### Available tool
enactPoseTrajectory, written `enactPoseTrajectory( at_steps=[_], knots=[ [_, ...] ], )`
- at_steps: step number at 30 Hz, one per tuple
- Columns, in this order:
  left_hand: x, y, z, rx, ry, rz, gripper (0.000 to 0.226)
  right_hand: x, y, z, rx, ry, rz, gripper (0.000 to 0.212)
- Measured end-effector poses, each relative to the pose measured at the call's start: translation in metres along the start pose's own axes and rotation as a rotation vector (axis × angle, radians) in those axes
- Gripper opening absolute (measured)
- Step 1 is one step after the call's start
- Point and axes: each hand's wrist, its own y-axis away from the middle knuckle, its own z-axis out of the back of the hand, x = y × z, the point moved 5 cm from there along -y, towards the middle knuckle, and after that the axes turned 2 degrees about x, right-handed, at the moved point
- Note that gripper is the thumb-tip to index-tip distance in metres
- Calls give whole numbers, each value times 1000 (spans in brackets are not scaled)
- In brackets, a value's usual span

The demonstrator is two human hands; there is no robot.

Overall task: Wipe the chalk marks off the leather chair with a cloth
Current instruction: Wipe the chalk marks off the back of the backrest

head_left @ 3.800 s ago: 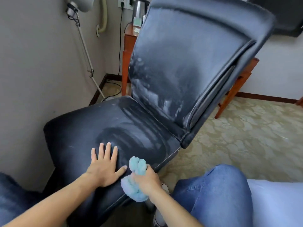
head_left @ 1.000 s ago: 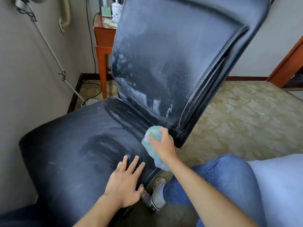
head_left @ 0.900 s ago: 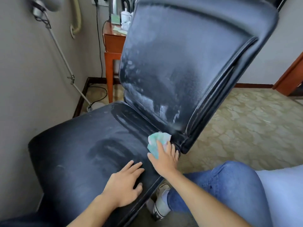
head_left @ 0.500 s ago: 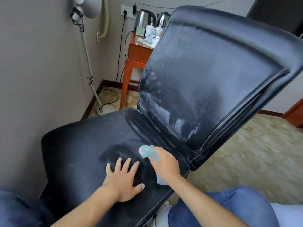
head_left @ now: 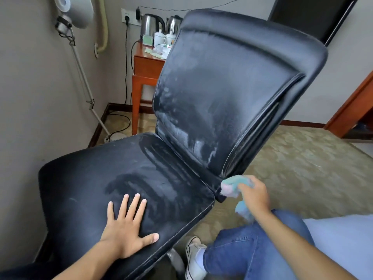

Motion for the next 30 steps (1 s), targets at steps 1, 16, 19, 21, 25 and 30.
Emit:
enactPoseTrajectory(
  at_steps=[1, 16, 19, 21, 25, 30],
  knots=[
    [2, 2, 3, 20, -7, 13, 130, 4, -1, 17, -54, -77, -9, 22],
    [-11, 47, 43, 62, 22, 91, 81, 56, 48, 58, 138, -908, -30, 34],
    [-62, 54, 94, -94, 386, -79, 76, 54, 73, 59, 144, -883, 18, 29],
    [-97, 66, 138, -249, 626, -176, 67, 57, 92, 61, 146, -850, 64, 25],
    [-151, 108, 218, -448, 963, -399, 55, 64, 134, 61, 176, -646, 163, 7],
    [-182, 157, 269, -641, 895, -548, 72, 80, 182, 58, 228, -529, 267, 13]
  ],
)
